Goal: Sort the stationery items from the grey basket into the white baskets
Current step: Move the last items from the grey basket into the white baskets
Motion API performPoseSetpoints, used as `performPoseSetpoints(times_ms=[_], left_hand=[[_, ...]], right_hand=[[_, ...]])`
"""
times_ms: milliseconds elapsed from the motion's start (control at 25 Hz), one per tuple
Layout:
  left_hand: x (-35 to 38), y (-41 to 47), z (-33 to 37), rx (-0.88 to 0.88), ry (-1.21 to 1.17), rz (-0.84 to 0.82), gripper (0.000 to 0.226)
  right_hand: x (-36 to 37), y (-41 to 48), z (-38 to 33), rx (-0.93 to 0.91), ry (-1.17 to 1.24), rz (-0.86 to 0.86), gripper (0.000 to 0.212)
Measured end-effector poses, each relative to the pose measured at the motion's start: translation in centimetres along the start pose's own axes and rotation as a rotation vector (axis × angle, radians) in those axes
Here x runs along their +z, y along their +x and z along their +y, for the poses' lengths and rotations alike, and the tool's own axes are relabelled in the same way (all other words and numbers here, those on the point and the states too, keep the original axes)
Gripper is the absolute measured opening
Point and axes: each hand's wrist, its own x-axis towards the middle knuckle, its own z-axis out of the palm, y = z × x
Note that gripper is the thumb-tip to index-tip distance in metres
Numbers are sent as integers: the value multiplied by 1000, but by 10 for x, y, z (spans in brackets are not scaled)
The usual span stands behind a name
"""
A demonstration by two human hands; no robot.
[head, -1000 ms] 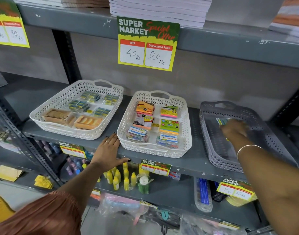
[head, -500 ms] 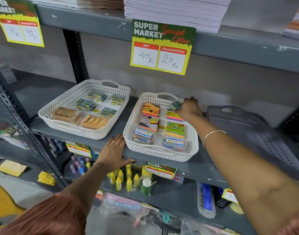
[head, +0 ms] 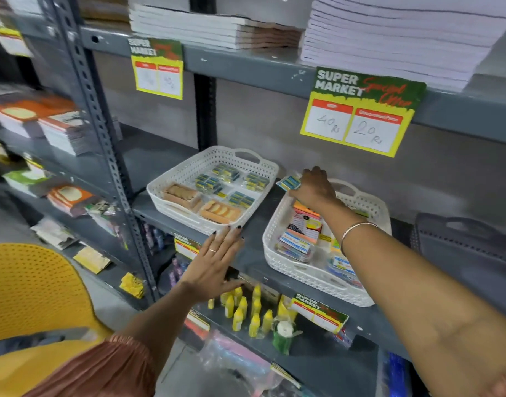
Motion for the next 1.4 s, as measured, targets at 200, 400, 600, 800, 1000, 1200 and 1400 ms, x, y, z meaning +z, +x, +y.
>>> performPoseSetpoints(times_ms=[200, 400, 600, 800, 1000, 1200, 1400], left_hand=[[-6, -24, -101, -324, -79, 92, 96], [-1, -16, -209, -355, -207, 18, 115], [21, -8, -246, -318, -123, -112, 105], [42, -15, -239, -163, -32, -100, 108], [44, 6, -248, -129, -156, -70, 97], [49, 10, -254, -127, -180, -71, 99], [50, 12, -255, -119, -210, -66, 100]], right_hand=[[22, 24, -57, -37, 6, -7, 61], [60, 41, -114, -9, -29, -76, 59], [89, 55, -125, 21, -123, -188, 60], [108, 69, -120, 31, -157, -247, 54], [126, 76, -120, 37, -198, -320, 50], [131, 82, -118, 63, -197, -366, 64], [131, 87, -117, 58, -166, -440, 70]])
